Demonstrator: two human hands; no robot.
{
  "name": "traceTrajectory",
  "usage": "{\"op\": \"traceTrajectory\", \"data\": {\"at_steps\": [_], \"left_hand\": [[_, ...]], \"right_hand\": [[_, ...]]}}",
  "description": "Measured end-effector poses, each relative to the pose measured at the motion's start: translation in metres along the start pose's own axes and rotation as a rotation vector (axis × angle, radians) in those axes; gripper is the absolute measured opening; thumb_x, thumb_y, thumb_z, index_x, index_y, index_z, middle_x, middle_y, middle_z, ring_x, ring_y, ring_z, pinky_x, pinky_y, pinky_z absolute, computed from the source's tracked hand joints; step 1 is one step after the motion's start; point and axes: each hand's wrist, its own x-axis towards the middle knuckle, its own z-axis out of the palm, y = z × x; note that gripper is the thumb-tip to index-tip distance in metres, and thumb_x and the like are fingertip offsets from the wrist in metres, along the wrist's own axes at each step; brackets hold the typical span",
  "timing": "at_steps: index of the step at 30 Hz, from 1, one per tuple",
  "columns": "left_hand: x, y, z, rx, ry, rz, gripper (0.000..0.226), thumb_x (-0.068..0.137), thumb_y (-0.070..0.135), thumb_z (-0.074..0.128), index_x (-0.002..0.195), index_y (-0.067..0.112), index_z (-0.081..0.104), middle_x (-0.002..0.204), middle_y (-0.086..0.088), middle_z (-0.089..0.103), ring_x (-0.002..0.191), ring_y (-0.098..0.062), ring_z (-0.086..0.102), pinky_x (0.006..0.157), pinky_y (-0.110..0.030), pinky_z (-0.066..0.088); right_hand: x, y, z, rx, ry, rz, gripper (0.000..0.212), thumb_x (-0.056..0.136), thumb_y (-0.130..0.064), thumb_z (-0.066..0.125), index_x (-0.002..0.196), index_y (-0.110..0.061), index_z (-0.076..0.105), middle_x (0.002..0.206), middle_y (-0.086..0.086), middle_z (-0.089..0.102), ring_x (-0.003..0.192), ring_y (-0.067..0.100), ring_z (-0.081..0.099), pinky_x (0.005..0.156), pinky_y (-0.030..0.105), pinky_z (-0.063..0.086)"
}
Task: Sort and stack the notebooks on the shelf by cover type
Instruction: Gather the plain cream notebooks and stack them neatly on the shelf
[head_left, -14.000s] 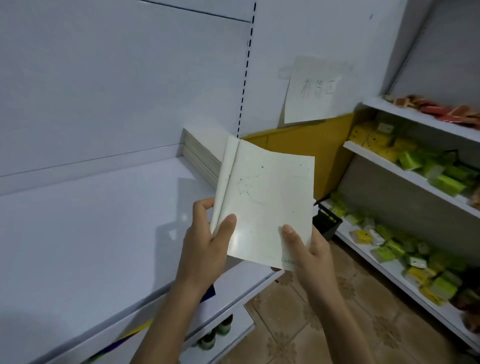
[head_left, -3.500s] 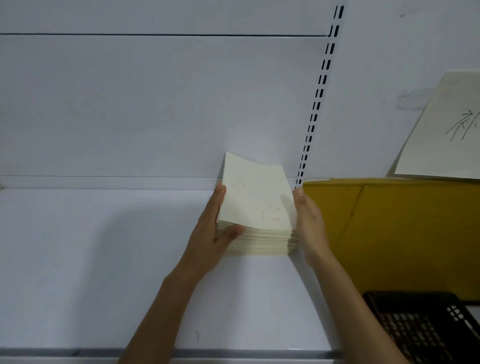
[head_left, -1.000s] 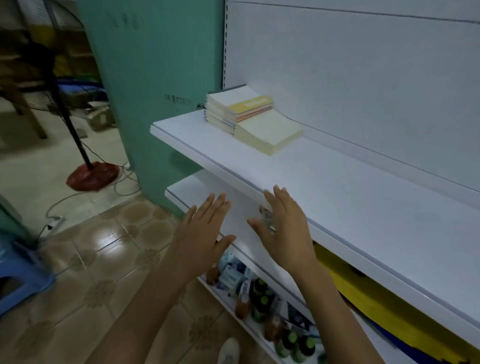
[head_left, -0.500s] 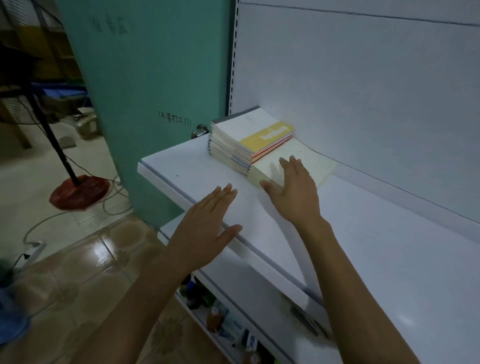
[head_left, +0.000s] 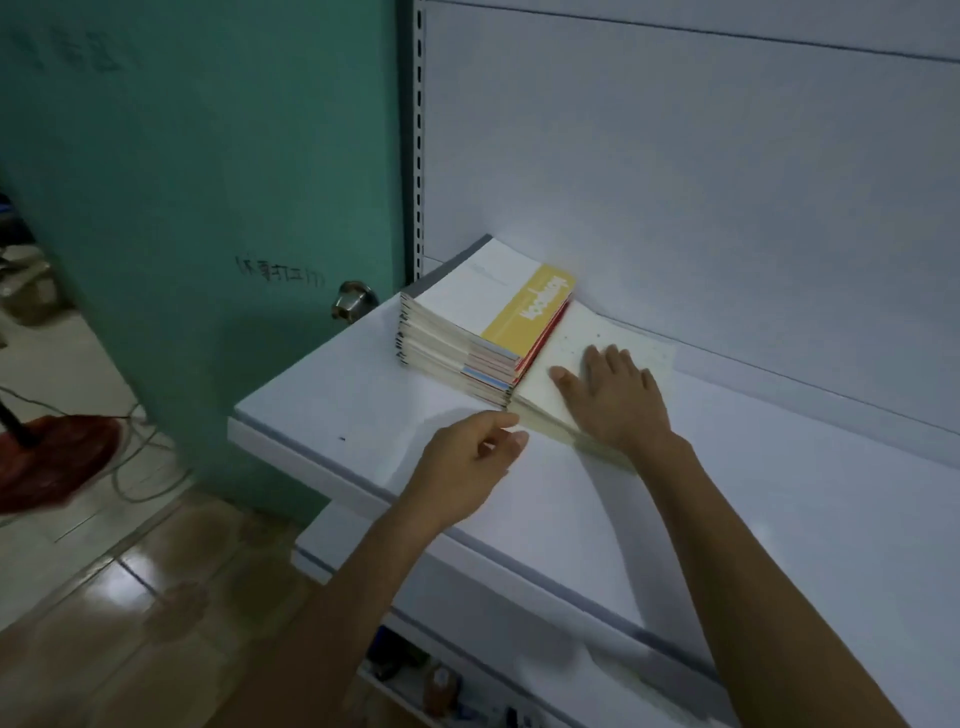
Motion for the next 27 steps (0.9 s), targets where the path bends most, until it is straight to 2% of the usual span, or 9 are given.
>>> {"op": "traceTrajectory", "data": {"at_steps": [3, 7, 12, 15, 18, 20, 23, 25, 27], "left_hand": [[0.014, -0.001, -0.011, -0.207, -0.043, -0.067, 0.035, 0.091, 0.053, 0.046, 0.105, 0.026, 0.063, 0.093, 0.008, 0.071, 0.062, -0.006, 0.066, 0.049, -0.013, 0.045], [0.021, -0.002, -0.025, -0.265, -0.270, -0.118, 0.044, 0.085, 0.068, 0.039, 0.098, 0.032, 0.061, 0.076, 0.007, 0.072, 0.060, -0.013, 0.069, 0.044, -0.015, 0.043], [0.025, -0.012, -0.032, -0.191, -0.485, -0.020, 0.016, 0.094, 0.038, 0.051, 0.105, 0.027, 0.054, 0.074, 0.003, 0.071, 0.058, -0.017, 0.070, 0.043, -0.017, 0.043], [0.024, -0.014, -0.035, -0.180, -0.513, 0.048, 0.019, 0.098, 0.031, 0.045, 0.116, 0.037, 0.045, 0.087, 0.001, 0.069, 0.059, -0.020, 0.070, 0.044, -0.019, 0.046], [0.015, -0.019, -0.036, -0.217, -0.443, 0.166, 0.021, 0.099, 0.029, 0.045, 0.116, 0.041, 0.047, 0.090, 0.001, 0.067, 0.057, -0.018, 0.069, 0.044, -0.021, 0.048], [0.009, -0.023, -0.039, -0.255, -0.333, 0.250, 0.018, 0.098, 0.030, 0.047, 0.115, 0.034, 0.052, 0.085, 0.002, 0.067, 0.056, -0.017, 0.068, 0.043, -0.023, 0.049], [0.013, -0.028, -0.058, -0.382, -0.162, 0.288, 0.013, 0.098, 0.034, 0.046, 0.106, 0.037, 0.055, 0.082, 0.009, 0.067, 0.048, -0.017, 0.064, 0.040, -0.021, 0.044], [0.022, -0.033, -0.077, -0.445, -0.054, 0.251, 0.010, 0.097, 0.035, 0.046, 0.098, 0.036, 0.055, 0.082, 0.010, 0.066, 0.044, -0.013, 0.059, 0.040, -0.020, 0.044], [0.031, -0.043, -0.092, -0.437, 0.050, 0.215, 0.012, 0.099, 0.034, 0.044, 0.092, 0.031, 0.054, 0.075, 0.006, 0.061, 0.042, -0.006, 0.052, 0.039, -0.020, 0.043]], "right_hand": [[-0.023, -0.010, 0.001, -0.010, 0.013, 0.042, 0.077, 0.092, -0.065, 0.017, 0.148, -0.012, 0.024, 0.157, 0.012, 0.022, 0.145, 0.026, 0.015, 0.117, 0.046, 0.013], [-0.071, -0.040, 0.012, 0.043, 0.128, 0.101, 0.075, 0.093, -0.064, 0.009, 0.149, -0.016, 0.026, 0.158, 0.009, 0.021, 0.146, 0.023, 0.013, 0.118, 0.042, 0.009], [-0.113, -0.072, 0.033, 0.182, 0.295, 0.233, 0.060, 0.098, -0.048, 0.021, 0.149, -0.017, 0.027, 0.159, 0.006, 0.016, 0.148, 0.020, 0.006, 0.118, 0.038, 0.002], [-0.114, -0.076, 0.035, 0.213, 0.344, 0.287, 0.055, 0.100, -0.039, 0.036, 0.149, -0.017, 0.027, 0.159, 0.006, 0.016, 0.148, 0.020, 0.007, 0.118, 0.038, 0.004], [-0.119, -0.084, 0.033, 0.405, 0.508, 0.298, 0.051, 0.098, -0.038, 0.045, 0.144, -0.018, 0.033, 0.156, 0.002, 0.025, 0.144, 0.018, 0.021, 0.117, 0.042, 0.022], [-0.120, -0.090, 0.030, 0.528, 0.666, 0.283, 0.048, 0.097, -0.041, 0.047, 0.140, -0.024, 0.035, 0.153, -0.003, 0.030, 0.139, 0.014, 0.029, 0.113, 0.043, 0.031], [-0.109, -0.093, 0.021, 0.504, 0.869, 0.223, 0.046, 0.097, -0.040, 0.044, 0.138, -0.022, 0.037, 0.148, -0.001, 0.036, 0.135, 0.014, 0.034, 0.111, 0.037, 0.032], [-0.095, -0.089, 0.013, 0.492, 0.908, 0.237, 0.044, 0.098, -0.036, 0.042, 0.138, -0.017, 0.041, 0.147, 0.001, 0.040, 0.134, 0.017, 0.037, 0.110, 0.034, 0.030], [-0.079, -0.083, 0.007, 0.419, 0.805, 0.260, 0.044, 0.100, -0.031, 0.042, 0.140, -0.013, 0.041, 0.150, 0.005, 0.037, 0.138, 0.021, 0.034, 0.112, 0.034, 0.024]]}}
